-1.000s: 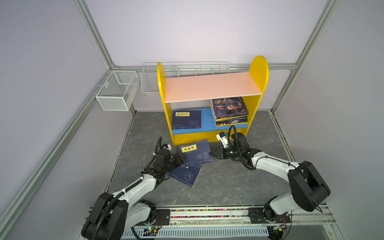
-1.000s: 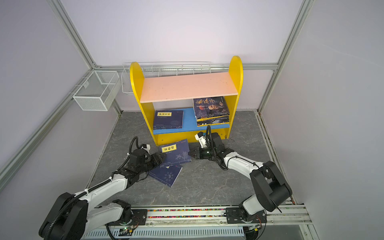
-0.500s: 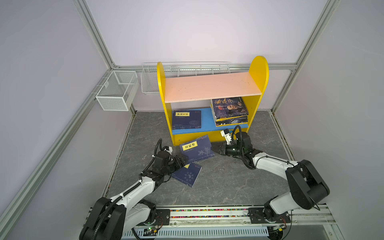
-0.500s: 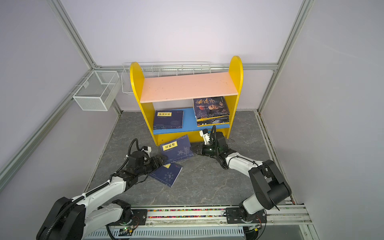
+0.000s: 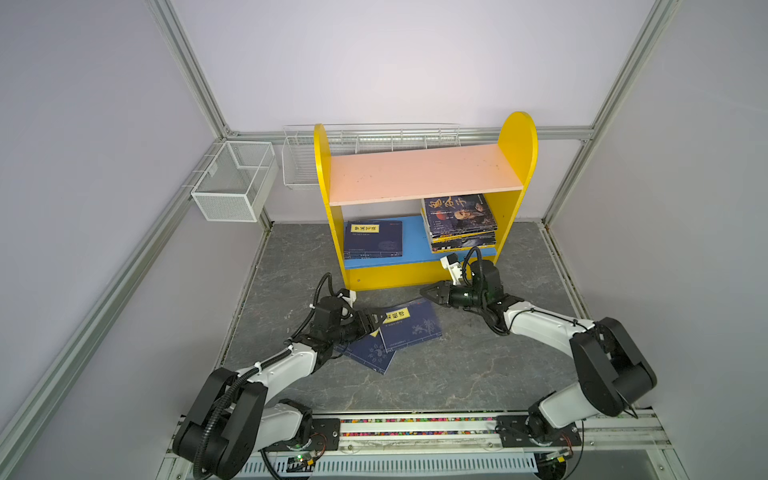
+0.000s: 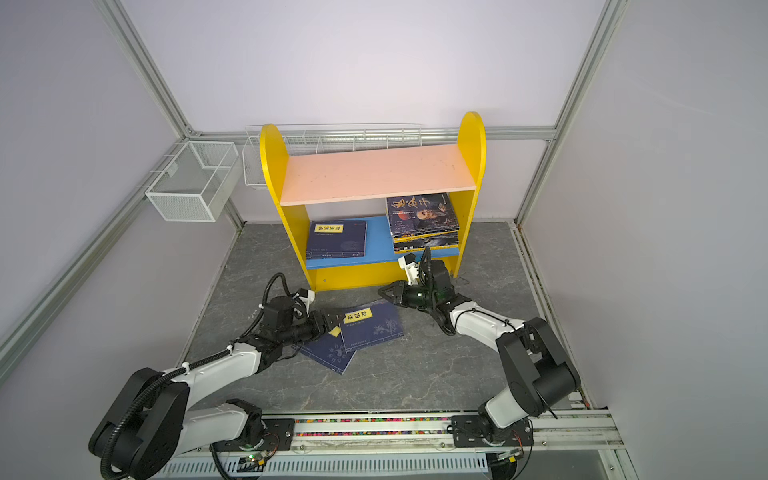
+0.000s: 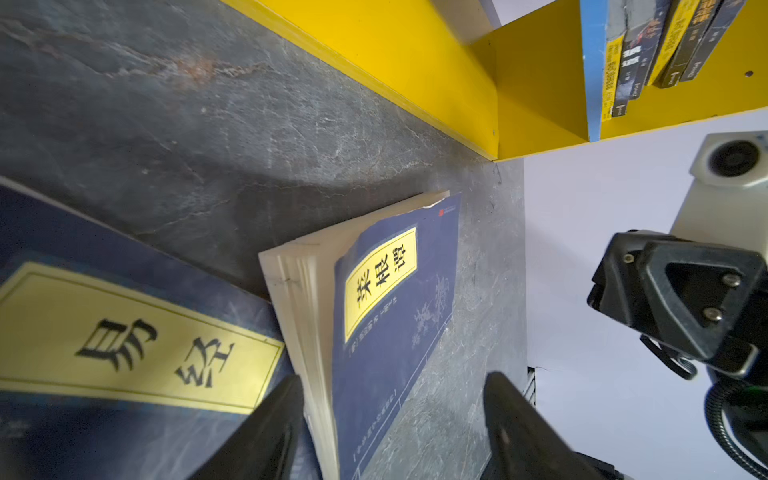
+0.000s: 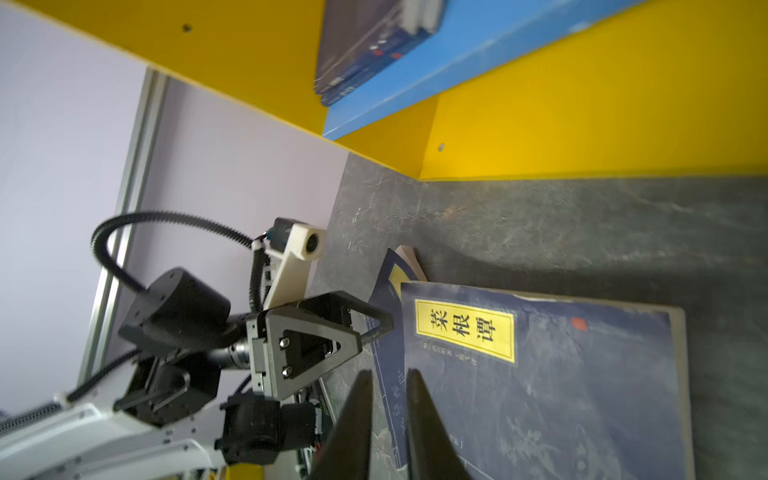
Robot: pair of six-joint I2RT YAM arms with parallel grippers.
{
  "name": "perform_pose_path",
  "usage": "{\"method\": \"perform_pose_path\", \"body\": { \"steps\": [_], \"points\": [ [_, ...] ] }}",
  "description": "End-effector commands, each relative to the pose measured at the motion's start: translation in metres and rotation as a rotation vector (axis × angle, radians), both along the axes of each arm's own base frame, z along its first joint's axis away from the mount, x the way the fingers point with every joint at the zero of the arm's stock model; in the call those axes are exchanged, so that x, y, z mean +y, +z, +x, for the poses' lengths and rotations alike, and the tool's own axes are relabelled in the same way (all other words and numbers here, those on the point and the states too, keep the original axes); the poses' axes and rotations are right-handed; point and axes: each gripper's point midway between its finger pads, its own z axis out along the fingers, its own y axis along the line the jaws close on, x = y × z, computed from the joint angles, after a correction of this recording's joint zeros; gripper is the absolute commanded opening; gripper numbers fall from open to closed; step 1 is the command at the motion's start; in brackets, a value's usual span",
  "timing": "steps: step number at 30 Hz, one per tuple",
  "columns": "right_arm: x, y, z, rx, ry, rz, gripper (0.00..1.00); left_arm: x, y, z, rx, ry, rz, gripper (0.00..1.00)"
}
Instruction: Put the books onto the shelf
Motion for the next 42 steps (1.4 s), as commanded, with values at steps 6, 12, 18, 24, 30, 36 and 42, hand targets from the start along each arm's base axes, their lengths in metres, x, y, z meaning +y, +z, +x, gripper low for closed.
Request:
{"method": "perform_pose_path", "body": {
  "steps": [6,12,18,24,30,36,42],
  "points": [
    [-0.056,-0.09,-0.051,0.214,0.032,-0.419,0.74,0.028,-0.024,0.011,0.03,0.074,0.243,0.64],
    [-0.068,-0.134,-0.078,0.363,0.07,-0.489,0.75,0.016,-0.029,0.013,0.021,0.048,0.274,0.59],
    [-0.072,-0.155,-0.079,0.433,0.065,-0.531,0.75,0.009,-0.044,0.013,0.047,0.038,0.316,0.51],
    [-0.059,-0.151,-0.064,0.398,0.063,-0.474,0.74,0.007,-0.067,0.01,0.1,0.018,0.388,0.41],
    [-0.035,-0.134,-0.052,0.357,0.084,-0.344,0.73,0.011,-0.088,0.007,0.17,0.012,0.447,0.25],
    [-0.009,-0.093,-0.045,0.261,0.154,-0.18,0.7,0.012,-0.104,0.004,0.221,0.001,0.472,0.13],
    [0.002,-0.057,-0.045,0.156,0.198,-0.144,0.7,0.012,-0.112,0.002,0.247,-0.008,0.482,0.04]
  ]
}}
